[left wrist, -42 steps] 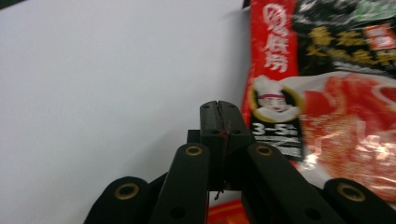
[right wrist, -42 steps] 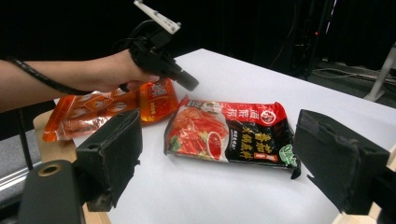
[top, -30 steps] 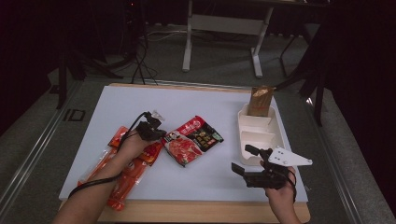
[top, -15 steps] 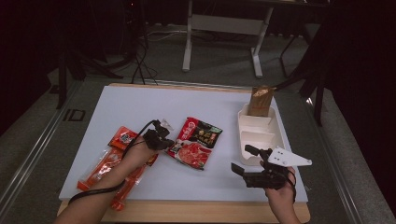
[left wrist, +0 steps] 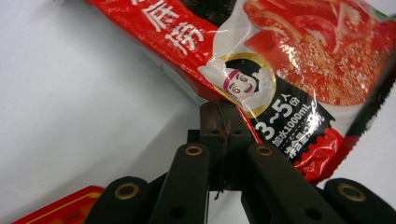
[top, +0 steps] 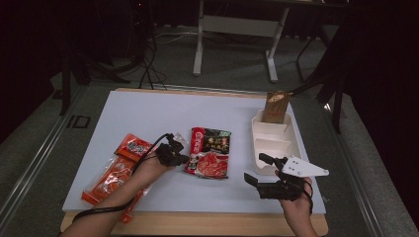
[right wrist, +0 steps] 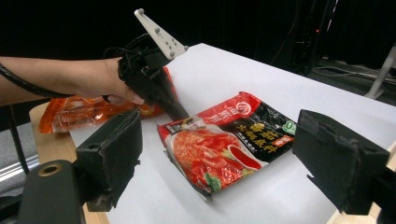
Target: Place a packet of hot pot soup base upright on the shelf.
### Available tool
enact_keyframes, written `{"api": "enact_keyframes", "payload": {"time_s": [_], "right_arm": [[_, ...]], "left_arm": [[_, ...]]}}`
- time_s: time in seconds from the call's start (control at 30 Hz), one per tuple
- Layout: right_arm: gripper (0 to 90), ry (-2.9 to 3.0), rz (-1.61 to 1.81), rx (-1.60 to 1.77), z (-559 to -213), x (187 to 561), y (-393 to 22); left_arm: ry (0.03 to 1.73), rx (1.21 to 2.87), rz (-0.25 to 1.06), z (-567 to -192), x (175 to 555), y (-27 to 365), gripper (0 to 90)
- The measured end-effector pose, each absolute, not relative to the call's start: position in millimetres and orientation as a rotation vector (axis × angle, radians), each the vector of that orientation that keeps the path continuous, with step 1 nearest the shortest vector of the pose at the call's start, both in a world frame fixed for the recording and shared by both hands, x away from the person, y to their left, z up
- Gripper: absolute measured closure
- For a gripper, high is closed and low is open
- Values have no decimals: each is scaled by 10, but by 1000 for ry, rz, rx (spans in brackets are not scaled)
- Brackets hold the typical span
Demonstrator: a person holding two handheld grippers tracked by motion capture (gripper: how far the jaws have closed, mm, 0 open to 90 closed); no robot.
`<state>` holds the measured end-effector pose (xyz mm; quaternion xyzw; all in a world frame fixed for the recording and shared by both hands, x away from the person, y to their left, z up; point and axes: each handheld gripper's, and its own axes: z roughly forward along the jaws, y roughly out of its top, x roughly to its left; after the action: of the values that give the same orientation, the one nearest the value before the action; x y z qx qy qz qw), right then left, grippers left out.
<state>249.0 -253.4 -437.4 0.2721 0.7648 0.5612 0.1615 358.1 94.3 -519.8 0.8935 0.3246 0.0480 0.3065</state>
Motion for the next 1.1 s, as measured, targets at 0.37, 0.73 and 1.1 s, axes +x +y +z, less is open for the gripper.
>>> {"api": "enact_keyframes", "payload": {"time_s": [0.37, 0.73, 1.1], "right_arm": [[162, 2182, 1593, 772, -4373, 2483, -2536], [164, 2199, 1562, 795, -4360, 2478, -2543], [152, 2175, 1583, 791, -4360, 2470, -2550]], "left_arm": [[881, 2343, 124, -5201, 3608, 1022, 897], [918, 2244, 211, -4851, 3692, 1136, 883], [1005, 2128, 187, -4808, 3956, 1103, 724]]}}
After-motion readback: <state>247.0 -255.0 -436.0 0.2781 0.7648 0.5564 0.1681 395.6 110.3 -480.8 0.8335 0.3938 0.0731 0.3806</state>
